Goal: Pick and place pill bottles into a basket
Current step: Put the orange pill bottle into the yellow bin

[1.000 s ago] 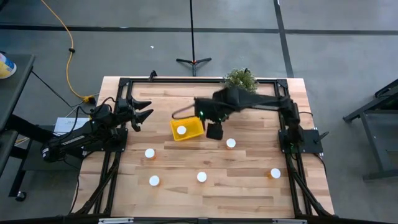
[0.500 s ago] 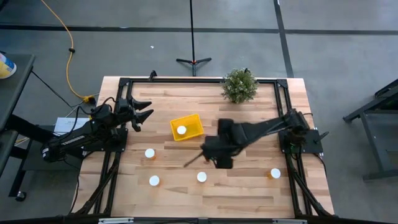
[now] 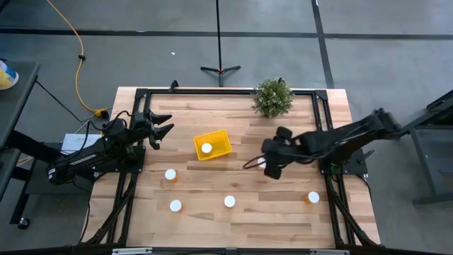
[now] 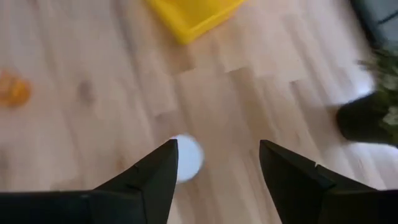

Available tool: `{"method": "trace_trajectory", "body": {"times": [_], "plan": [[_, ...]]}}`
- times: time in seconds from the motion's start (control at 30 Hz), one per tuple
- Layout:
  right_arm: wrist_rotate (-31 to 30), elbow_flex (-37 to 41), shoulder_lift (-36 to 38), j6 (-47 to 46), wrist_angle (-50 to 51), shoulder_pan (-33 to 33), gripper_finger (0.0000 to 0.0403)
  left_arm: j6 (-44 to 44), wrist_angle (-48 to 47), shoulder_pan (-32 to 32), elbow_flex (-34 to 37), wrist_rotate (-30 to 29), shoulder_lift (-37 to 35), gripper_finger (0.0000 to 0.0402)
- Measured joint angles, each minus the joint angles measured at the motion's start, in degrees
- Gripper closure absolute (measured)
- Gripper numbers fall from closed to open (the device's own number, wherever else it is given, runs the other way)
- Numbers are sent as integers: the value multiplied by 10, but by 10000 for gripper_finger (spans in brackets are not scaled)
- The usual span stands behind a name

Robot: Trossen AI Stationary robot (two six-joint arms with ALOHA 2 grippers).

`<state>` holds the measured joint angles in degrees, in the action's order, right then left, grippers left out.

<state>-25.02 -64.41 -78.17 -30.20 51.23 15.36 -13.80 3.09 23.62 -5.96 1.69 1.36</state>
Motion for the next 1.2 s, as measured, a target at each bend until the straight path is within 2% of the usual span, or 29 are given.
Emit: {"method": "trace_trajectory", "body": {"times": [0.1,0.2,0.3,0.37,0.6,0.73,0.9,1.03,1.2], "plan": [[-4,98,43,-27,-109,7,186,0,0,0,0,0,0,143],[43,188,58,-24,-226,13,186,0,-1,0,0,0,0,143],[102,238,58,-27,-287,11,187,0,-1,0,0,0,0,143],[103,258,59,-48,-318,11,186,0,0,0,0,0,0,143],[47,270,59,9,-376,13,185,0,0,0,0,0,0,143],[57,270,59,38,-390,11,184,0,0,0,0,1,0,143],[39,270,59,66,-416,-1,176,0,-3,0,0,1,0,143],[23,270,59,67,-397,-3,148,0,-2,0,0,1,0,143],[50,270,53,58,-390,-3,89,0,-2,0,0,3,0,143]]}}
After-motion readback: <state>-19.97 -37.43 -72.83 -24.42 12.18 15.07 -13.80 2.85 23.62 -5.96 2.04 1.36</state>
